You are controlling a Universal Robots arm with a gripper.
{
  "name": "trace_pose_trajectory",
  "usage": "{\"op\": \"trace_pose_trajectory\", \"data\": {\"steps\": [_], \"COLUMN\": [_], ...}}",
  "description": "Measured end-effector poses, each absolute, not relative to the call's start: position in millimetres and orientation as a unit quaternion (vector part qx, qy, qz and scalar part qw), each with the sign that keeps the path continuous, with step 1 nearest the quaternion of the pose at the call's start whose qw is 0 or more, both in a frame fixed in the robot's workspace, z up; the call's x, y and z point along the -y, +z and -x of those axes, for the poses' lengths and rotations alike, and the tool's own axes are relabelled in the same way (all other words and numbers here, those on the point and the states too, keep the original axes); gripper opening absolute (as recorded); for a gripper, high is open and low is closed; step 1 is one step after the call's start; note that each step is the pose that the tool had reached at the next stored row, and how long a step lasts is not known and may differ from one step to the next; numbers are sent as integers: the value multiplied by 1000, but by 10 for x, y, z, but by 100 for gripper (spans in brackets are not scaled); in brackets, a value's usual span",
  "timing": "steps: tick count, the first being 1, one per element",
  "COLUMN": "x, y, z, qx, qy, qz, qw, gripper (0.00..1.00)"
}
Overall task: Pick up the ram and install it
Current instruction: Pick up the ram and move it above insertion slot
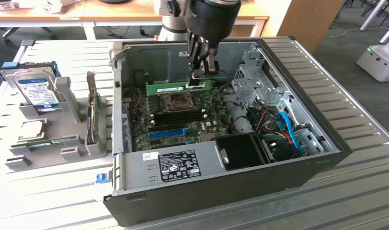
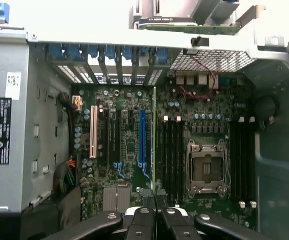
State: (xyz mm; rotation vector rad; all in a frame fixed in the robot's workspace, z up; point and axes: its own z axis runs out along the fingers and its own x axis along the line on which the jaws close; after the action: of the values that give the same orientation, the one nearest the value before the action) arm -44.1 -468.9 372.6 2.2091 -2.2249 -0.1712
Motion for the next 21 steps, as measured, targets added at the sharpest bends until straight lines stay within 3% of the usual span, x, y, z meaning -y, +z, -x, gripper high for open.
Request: {"op": "trace_pose_trajectory", "data": {"steps": [12,21], "x": [4677,4513], "y": [3723,3714], "z": [360,361], "qx": [709,709], "qy": [-54,-54], "qz": [-703,-703], "qw": [2,2], "gripper": [12,12]}}
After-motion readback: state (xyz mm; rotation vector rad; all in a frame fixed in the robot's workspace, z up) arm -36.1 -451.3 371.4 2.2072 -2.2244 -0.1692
